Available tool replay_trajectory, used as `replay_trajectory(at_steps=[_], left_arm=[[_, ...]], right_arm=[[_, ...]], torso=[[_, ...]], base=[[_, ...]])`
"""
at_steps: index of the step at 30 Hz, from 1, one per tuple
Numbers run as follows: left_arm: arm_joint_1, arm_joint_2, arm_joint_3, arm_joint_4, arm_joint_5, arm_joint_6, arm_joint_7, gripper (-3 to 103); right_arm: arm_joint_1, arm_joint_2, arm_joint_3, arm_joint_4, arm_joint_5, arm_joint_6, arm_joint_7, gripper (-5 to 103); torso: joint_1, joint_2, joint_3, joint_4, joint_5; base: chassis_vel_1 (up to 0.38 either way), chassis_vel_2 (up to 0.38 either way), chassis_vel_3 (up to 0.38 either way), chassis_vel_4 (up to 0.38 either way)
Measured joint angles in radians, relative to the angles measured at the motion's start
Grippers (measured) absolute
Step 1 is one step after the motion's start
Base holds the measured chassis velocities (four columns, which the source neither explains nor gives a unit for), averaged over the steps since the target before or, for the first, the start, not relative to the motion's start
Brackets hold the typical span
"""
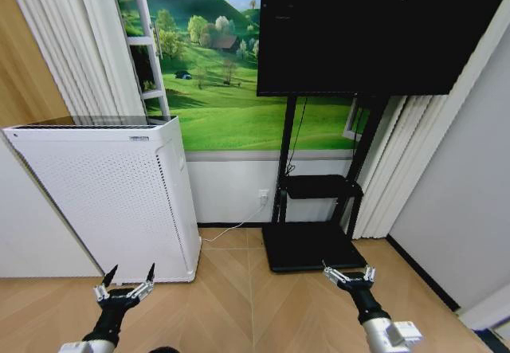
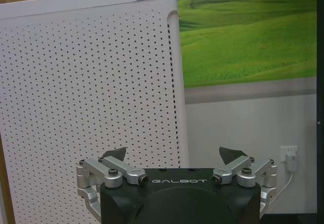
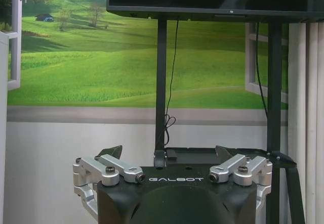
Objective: Pick up the trash bin and place the garbage on the floor into it.
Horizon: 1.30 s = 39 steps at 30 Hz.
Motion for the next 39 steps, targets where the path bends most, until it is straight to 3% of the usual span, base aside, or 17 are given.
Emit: replay_trajectory(at_steps=[27, 39], left_arm=[[0.0, 0.0, 0.0, 0.0, 0.0, 0.0, 0.0, 100], [0.0, 0.0, 0.0, 0.0, 0.0, 0.0, 0.0, 100]], right_arm=[[0.0, 0.0, 0.0, 0.0, 0.0, 0.0, 0.0, 100], [0.0, 0.0, 0.0, 0.0, 0.0, 0.0, 0.0, 100]], torso=[[-0.002, -0.007, -0.004, 0.0, 0.0], [-0.004, -0.008, -0.005, 0.0001, 0.0001]], base=[[0.005, -0.003, -0.003, 0.005], [0.155, -0.166, -0.17, 0.166]])
